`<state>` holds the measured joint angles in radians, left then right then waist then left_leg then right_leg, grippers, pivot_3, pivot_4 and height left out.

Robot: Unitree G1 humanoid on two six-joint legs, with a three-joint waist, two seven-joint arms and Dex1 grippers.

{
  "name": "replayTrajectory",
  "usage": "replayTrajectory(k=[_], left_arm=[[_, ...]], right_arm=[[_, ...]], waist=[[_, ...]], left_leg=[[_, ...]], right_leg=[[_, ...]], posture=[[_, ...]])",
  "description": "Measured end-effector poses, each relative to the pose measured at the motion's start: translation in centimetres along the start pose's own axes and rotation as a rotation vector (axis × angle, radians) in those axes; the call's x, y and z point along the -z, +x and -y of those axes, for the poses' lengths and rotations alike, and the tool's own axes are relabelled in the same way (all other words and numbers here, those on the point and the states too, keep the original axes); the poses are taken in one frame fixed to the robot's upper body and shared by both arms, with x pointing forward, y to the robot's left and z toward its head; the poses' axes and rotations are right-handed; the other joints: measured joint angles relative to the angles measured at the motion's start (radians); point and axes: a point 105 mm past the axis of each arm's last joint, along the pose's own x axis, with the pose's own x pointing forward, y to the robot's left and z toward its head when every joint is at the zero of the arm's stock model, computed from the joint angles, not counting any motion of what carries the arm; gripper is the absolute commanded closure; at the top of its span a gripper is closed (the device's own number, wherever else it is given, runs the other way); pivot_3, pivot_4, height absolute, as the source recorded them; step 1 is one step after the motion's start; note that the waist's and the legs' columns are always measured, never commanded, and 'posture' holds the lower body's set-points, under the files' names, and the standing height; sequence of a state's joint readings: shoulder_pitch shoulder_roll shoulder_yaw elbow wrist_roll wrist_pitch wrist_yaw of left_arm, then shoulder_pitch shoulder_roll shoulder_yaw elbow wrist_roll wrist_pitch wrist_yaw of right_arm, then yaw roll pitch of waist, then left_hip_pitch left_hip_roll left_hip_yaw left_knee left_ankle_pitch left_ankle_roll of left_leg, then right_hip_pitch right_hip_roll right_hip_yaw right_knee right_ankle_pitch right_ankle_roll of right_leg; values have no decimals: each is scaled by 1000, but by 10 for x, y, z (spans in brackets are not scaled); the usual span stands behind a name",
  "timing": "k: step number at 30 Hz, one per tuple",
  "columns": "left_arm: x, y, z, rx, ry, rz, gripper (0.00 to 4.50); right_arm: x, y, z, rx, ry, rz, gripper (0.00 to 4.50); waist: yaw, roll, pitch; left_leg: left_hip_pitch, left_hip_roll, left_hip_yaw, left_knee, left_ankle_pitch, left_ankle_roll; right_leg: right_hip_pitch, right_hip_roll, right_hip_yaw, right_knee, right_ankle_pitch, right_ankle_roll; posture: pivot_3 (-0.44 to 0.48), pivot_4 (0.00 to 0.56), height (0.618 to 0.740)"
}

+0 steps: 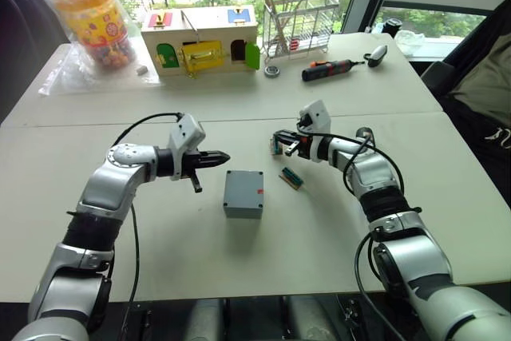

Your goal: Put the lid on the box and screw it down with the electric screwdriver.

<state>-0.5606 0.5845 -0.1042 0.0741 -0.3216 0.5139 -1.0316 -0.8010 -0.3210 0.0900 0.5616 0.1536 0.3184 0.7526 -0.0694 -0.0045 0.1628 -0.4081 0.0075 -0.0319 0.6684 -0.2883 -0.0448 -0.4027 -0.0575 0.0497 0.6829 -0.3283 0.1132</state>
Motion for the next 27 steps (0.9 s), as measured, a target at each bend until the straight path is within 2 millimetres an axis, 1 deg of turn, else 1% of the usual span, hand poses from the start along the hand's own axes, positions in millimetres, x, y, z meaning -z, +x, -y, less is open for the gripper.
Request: replayTrajectory(k=[4, 7, 14, 18, 23, 25, 27], left_arm=[[-1, 0, 0, -1, -1, 1, 4500], [-1, 1, 0, -4, -2, 2, 4500], [-2, 2, 1, -2, -3, 8, 4500], [-2, 2, 1, -2, -4, 9, 4500], [-2, 3, 1, -1, -5, 9, 4500], [-2, 3, 1, 0, -5, 10, 4500], [-2, 4, 2, 4, -7, 15, 4500]], right_arm=[[-9, -6, 7, 21, -4, 36, 4483], [-13, -8, 8, 25, -10, 48, 4483], [-11, -8, 8, 29, -10, 45, 4483], [-4, -10, 4, 19, -29, 40, 4483], [17, -12, -3, -16, -83, -13, 4483], [12, -11, -3, -3, 24, 38, 4483], [4, -8, -3, 0, 214, 120, 4483]], waist=[[0, 0, 0], [-1, 0, 0], [0, 0, 0], [0, 0, 0], [-1, 0, 0], [-1, 0, 0], [-1, 0, 0]], left_leg=[[0, 0, 0, 0, 0, 0], [0, 0, 0, 0, 0, 0], [0, 0, 0, 0, 0, 0], [0, 0, 0, 0, 0, 0], [0, 0, 0, 0, 0, 0], [0, 0, 0, 0, 0, 0], [0, 1, 0, 0, 0, 0]], right_leg=[[0, 0, 0, 0, 0, 0], [0, 0, 0, 0, 0, 0], [0, 0, 0, 0, 0, 0], [0, 0, 0, 0, 0, 0], [0, 0, 0, 0, 0, 0], [0, 0, 0, 0, 0, 0], [0, 0, 0, 0, 0, 0]], posture=[[0, 150, 736], [0, 150, 736], [0, 150, 736], [0, 150, 736], [0, 150, 736], [0, 150, 736], [0, 150, 736]])
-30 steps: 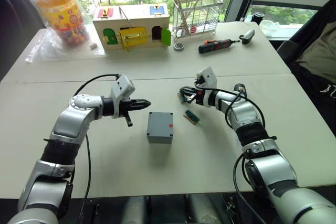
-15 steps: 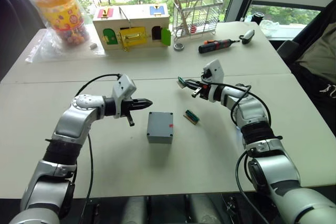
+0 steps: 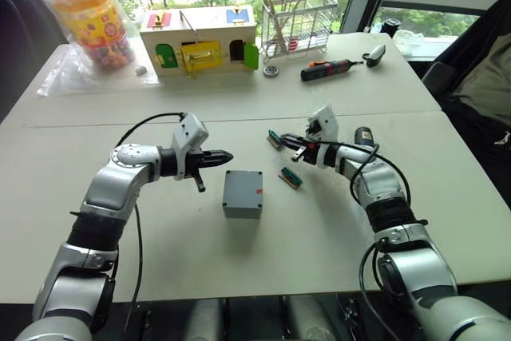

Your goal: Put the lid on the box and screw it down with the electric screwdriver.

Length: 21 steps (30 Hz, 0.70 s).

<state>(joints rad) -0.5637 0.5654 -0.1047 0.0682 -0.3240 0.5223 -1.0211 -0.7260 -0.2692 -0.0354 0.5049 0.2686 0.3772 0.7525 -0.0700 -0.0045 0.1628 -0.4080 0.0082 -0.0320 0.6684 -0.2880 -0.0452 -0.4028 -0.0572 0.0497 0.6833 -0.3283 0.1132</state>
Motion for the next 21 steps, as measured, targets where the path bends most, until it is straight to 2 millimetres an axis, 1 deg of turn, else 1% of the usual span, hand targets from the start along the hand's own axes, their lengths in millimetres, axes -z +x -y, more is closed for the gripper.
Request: replayTrajectory(k=[1, 2, 3, 4, 6, 9, 11, 13, 14, 15, 16, 17, 19, 21], left_arm=[[0, 1, 0, 2, 0, 2, 4500], [0, 1, 1, 2, 0, 2, 4500], [0, 0, 0, 1, 0, 2, 4500], [0, 0, 0, 1, 0, 1, 4500], [0, 0, 0, 1, 0, 1, 4500], [-1, 0, 1, 3, 1, 2, 4500], [-1, 0, 1, 6, -2, 1, 4500], [-3, -1, 3, 13, -5, 4, 4500], [-5, -4, 5, 24, -5, 3, 4500], [-8, -6, 6, 33, -5, 7, 4500], [-12, -13, 8, 44, 1, 10, 4500], [-16, -20, 10, 51, 5, 15, 4500], [-23, -30, 14, 68, 14, 16, 4500], [-20, -37, 22, 102, 13, -3, 4500]], right_arm=[[-3, 0, 0, 1, 44, 21, 4483], [-4, 0, 0, 5, 38, 23, 4483], [-6, -1, 1, 11, 20, 22, 4483], [-6, -3, 0, 15, -36, 14, 4483], [-4, -4, -1, 15, -88, 2, 4483], [0, -6, -4, 12, -106, 0, 4483], [-7, -7, -7, 10, -132, 21, 4483], [-20, -11, -11, 3, -165, 50, 4483], [-30, -17, -17, -15, -191, 75, 4483], [-36, -21, -21, -28, -198, 87, 4483], [-45, -31, -32, -62, -215, 106, 4483], [-49, -38, -41, -91, -223, 113, 4483], [-50, -50, -57, -145, -210, 104, 4483], [-43, -58, -72, -197, -189, 81, 4483]], waist=[[0, 0, 0], [0, 0, 0], [2, 0, 0], [3, 0, 0], [3, 0, 0], [0, 0, 0], [0, 0, 0], [1, 0, 0], [2, 0, 0], [3, 0, 0], [4, 0, 0], [3, 0, 0], [4, 0, 0], [4, 0, 0]], left_leg=[[0, 0, 0, 0, 0, 0], [0, 0, 0, 0, 0, 0], [0, -1, 0, 0, 0, 0], [0, -1, 0, 0, 0, 0], [0, -2, 0, 0, 0, 0], [0, -1, 0, 0, 0, 0], [0, -1, 0, 0, 0, 0], [0, -1, 0, 0, 0, 0], [-1, -1, 0, 0, 0, 0], [-1, -1, 0, -1, 0, 0], [-1, -1, -1, -1, 0, 0], [-1, -1, -1, -1, 0, 0], [-1, -1, -1, -1, 0, 1], [0, -1, -1, -1, -1, 3]], right_leg=[[0, 0, 0, 0, 0, 0], [0, 0, 0, 0, 0, 0], [0, -1, 0, 0, 0, 0], [0, -1, 0, 0, 0, 0], [0, -2, 0, 0, 0, 0], [0, -1, 0, 0, 0, 0], [0, -1, 0, 0, 0, 0], [0, -1, 0, 0, 0, 0], [-1, -1, 0, 0, 0, 0], [-1, -1, 0, 0, 0, 0], [-1, -1, 0, 0, 0, 0], [-1, -2, 0, 0, 0, 0], [-1, -1, 0, 0, 0, 0], [0, -1, 0, 0, 0, 0]], posture=[[0, 150, 736], [0, 150, 736], [0, 150, 736], [0, 150, 736], [0, 150, 736], [0, 150, 736], [0, 150, 736], [0, 150, 736], [0, 150, 736], [0, 150, 736], [0, 150, 736], [0, 150, 736], [0, 150, 736], [0, 150, 736]])
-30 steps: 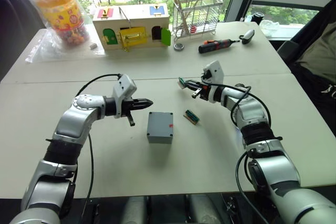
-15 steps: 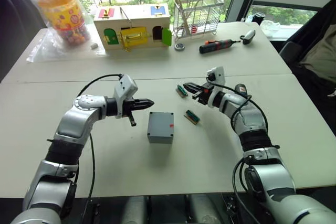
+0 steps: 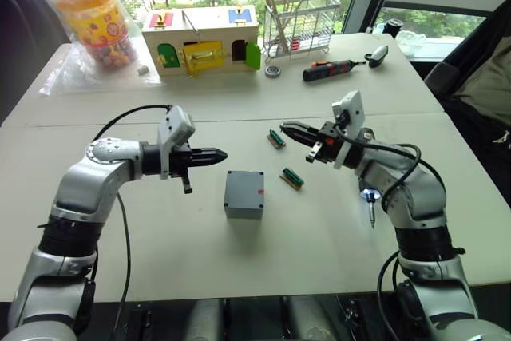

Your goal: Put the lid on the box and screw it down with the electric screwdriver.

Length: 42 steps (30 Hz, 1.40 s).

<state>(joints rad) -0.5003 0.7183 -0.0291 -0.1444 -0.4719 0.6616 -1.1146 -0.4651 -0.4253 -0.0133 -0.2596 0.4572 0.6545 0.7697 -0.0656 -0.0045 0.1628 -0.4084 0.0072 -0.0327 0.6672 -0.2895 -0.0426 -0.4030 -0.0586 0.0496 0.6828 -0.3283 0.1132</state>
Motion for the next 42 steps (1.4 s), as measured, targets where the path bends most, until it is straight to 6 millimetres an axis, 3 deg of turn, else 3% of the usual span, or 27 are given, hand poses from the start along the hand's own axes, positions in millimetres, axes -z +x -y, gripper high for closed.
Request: replayTrajectory(k=[5, 14, 24, 42], left_arm=[[12, -6, 15, 59, -20, -57, 4500], [16, -3, 16, 68, -24, -73, 4500], [16, -2, 15, 58, -23, -74, 4500], [15, 0, 15, 56, -25, -63, 4500]], right_arm=[[22, -4, -28, -59, 74, -69, 4483], [31, 8, -39, -81, 87, -87, 4483], [45, 9, -35, -61, 85, -121, 4483], [50, 7, -23, -26, 91, -118, 4483]], waist=[[7, 0, 0], [24, 0, 0], [24, 0, 0], [25, 0, 0]], left_leg=[[1, 0, 0, 1, -1, 2], [1, 0, 0, 1, -1, 2], [1, 0, 0, 1, -1, 2], [1, 0, 0, 1, -1, 2]], right_leg=[[0, 0, 0, 0, 0, 0], [0, 1, 0, 0, 0, 0], [0, 1, 0, 0, 0, 0], [0, 1, 0, 0, 0, 0]], posture=[[0, 150, 736], [0, 150, 736], [0, 150, 736], [0, 150, 736]])
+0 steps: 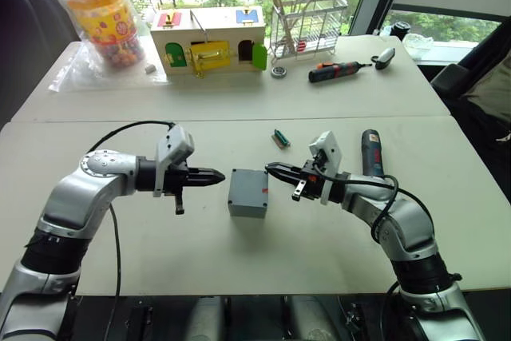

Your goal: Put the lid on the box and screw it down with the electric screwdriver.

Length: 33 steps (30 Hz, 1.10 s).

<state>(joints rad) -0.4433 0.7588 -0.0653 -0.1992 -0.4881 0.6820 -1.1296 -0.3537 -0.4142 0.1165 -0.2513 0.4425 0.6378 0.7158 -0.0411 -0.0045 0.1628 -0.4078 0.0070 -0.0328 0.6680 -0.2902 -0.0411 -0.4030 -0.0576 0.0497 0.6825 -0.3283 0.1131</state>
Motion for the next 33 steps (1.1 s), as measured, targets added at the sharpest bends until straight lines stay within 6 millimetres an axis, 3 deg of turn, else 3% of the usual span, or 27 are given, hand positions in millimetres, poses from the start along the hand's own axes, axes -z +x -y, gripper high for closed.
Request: replayTrajectory(k=[4, 5, 7, 13, 17, 19, 25, 29, 33], left_arm=[[-1, 0, 0, 1, 2, 2, 4500], [-1, 0, 0, 1, 2, 2, 4500], [-2, 1, 0, 3, 2, 5, 4500], [-9, 4, 0, 11, 22, 26, 4500], [-13, 9, 3, 37, 31, 34, 4500], [-15, 14, 8, 77, 43, 33, 4500], [-34, 28, 23, 180, 141, 59, 4500], [-45, 35, 28, 222, 210, 77, 4500], [-44, 40, 31, 237, 267, 60, 4500]], right_arm=[[3, 1, -3, -10, 2, -12, 4483], [5, 2, -3, -13, 3, -16, 4223], [7, 1, -4, -14, 5, -24, 3573], [8, -2, 0, 0, -9, -43, 665], [-6, -21, 7, 28, -24, -64, 665], [-23, -45, 18, 81, -44, -109, 43], [-64, -105, 58, 319, -46, -281, 9], [-56, -144, 87, 510, 94, -516, 9], [-41, -155, 97, 558, 308, -655, 9]], waist=[[-1, 0, 0], [-1, 0, 0], [0, 0, 0], [-1, 0, 0], [3, 0, 0], [9, 0, 0], [23, 0, 0], [24, 0, 0], [21, 0, 0]], left_leg=[[0, 0, 0, 0, 0, 0], [0, 0, 0, 0, 0, 0], [0, 0, 0, 0, 0, 0], [0, 0, 0, 0, 0, 0], [0, 0, 0, 0, 0, 0], [0, -1, 0, 1, 0, 0], [0, 0, 1, 1, 0, 0], [0, 0, 2, 0, 0, 1], [0, 0, 3, 0, -1, 1]], right_leg=[[0, 0, 0, 0, 0, 0], [0, 0, 0, 0, 0, 0], [0, 0, 0, 0, 0, 0], [0, 0, 0, 0, 0, 0], [0, 0, 0, 0, 0, 0], [0, -1, 0, 0, 0, 0], [0, 0, 1, -1, 0, 0], [0, 0, 1, -1, 0, 0], [0, 1, 2, -2, 0, 0]], posture=[[0, 150, 736], [0, 150, 736], [0, 150, 736], [0, 150, 736], [0, 150, 736], [0, 150, 736], [0, 150, 736], [0, 150, 736], [0, 150, 736]])
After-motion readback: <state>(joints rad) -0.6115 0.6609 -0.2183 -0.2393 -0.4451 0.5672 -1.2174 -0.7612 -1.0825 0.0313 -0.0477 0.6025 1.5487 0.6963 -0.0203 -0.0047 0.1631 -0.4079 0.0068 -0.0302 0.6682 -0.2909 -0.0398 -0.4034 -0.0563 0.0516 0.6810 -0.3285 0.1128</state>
